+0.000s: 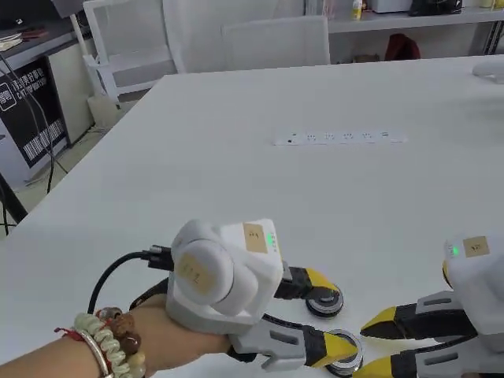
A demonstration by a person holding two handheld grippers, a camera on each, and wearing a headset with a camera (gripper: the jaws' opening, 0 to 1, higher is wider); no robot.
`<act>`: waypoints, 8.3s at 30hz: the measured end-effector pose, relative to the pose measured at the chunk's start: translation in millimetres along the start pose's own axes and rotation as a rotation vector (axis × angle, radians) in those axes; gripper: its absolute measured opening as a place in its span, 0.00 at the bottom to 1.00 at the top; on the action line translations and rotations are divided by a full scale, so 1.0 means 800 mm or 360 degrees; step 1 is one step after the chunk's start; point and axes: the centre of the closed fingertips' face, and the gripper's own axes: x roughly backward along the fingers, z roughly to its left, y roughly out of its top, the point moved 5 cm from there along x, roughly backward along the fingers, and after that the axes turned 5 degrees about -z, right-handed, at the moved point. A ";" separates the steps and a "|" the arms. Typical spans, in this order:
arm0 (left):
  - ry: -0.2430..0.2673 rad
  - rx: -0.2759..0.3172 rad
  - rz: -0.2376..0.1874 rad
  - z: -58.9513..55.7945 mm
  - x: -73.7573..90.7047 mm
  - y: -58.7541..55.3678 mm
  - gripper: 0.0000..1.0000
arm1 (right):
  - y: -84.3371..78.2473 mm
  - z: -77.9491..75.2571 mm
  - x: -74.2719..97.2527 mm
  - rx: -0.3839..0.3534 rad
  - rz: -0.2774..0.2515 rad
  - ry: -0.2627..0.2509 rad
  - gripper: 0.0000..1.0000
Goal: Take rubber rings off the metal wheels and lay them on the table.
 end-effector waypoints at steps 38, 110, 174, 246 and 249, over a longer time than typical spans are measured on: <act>-0.0006 0.0099 0.0067 -0.009 -0.012 -0.026 0.14 | -0.009 0.001 0.001 0.0102 0.0042 -0.0016 0.02; 0.0029 0.0127 0.0002 -0.008 -0.011 -0.030 0.14 | 0.005 0.000 0.008 -0.0914 -0.0344 0.0120 0.00; -0.0124 -0.0016 0.0050 -0.020 0.015 0.015 0.42 | 0.017 -0.002 0.034 -0.0873 -0.0410 0.0072 0.00; 0.0649 0.0459 -0.0024 -0.039 0.225 -0.050 0.92 | 0.091 0.011 0.072 -0.0485 -0.0281 0.0051 0.00; 0.0652 0.0466 -0.0020 -0.040 0.225 -0.052 0.92 | 0.094 0.010 0.065 -0.0493 -0.0283 0.0068 0.00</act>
